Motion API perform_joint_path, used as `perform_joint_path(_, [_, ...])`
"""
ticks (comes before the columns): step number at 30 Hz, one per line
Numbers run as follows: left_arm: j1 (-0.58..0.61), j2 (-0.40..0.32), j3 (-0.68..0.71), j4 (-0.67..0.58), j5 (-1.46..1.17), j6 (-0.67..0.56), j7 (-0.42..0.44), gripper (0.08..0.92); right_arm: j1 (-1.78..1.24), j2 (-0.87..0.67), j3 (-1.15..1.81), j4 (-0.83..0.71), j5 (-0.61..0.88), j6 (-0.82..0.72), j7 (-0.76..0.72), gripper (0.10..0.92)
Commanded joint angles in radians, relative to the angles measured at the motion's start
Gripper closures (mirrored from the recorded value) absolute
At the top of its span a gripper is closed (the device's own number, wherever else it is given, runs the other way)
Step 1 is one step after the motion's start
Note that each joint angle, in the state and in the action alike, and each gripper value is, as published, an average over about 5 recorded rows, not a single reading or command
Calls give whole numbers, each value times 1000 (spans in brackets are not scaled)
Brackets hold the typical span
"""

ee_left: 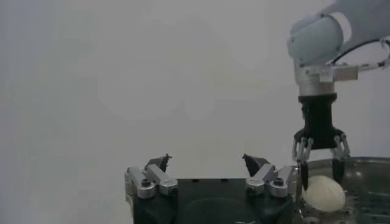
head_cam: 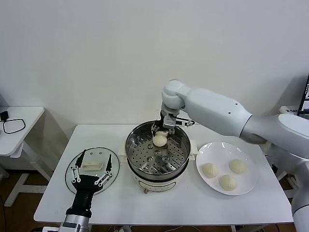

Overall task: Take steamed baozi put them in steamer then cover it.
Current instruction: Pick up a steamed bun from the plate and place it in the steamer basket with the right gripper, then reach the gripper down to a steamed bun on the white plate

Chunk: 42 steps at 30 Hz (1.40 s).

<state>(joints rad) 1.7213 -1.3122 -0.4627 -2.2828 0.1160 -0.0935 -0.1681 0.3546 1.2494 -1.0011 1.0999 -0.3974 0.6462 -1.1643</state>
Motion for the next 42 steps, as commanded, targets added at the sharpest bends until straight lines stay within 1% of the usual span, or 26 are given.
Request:
perform_joint_path(1, [0,1,-1,1,-1,-1,0,177,-23,13,20,-22,-15,5,7,234])
perform_joint_path(4, [-2,1,-1,2,-2,-1,-1,177,5,-41,34,32,82,-43,-43,207])
perform_joint_path(8, [-4,2,2,5,-2,-1,-2,177,91,-158,47,87,284,-196,-144,203])
perform_joint_path(12, [-6,6,6,5,-2,0,-2,177,233,-276,-31,48,512,-436,-217,203])
perform_joint_path(14, [-7,7,10,4,-1,0,-2,177,285,-328,-94,22,617,-542,-228,203])
perform_joint_path(16, [-6,9,13,3,-1,-1,-1,177,314,-382,-166,8,696,-617,-228,203])
perform_joint_path(19, [-4,9,18,2,1,-4,-2,177,307,-457,-253,16,764,-685,-216,203])
perform_joint_path(23, [-2,9,25,0,3,-6,-3,177,248,-535,-323,57,785,-717,-169,203])
perform_joint_path(27, [2,10,26,-2,4,-6,-4,177,164,-564,-362,81,780,-722,-97,203])
perform_joint_path(34, [13,8,21,-7,6,-8,-6,177,12,-536,-332,43,737,-721,6,203])
perform_joint_path(42, [24,4,17,-4,10,-15,-9,177,-88,-489,-266,16,699,-732,29,203])
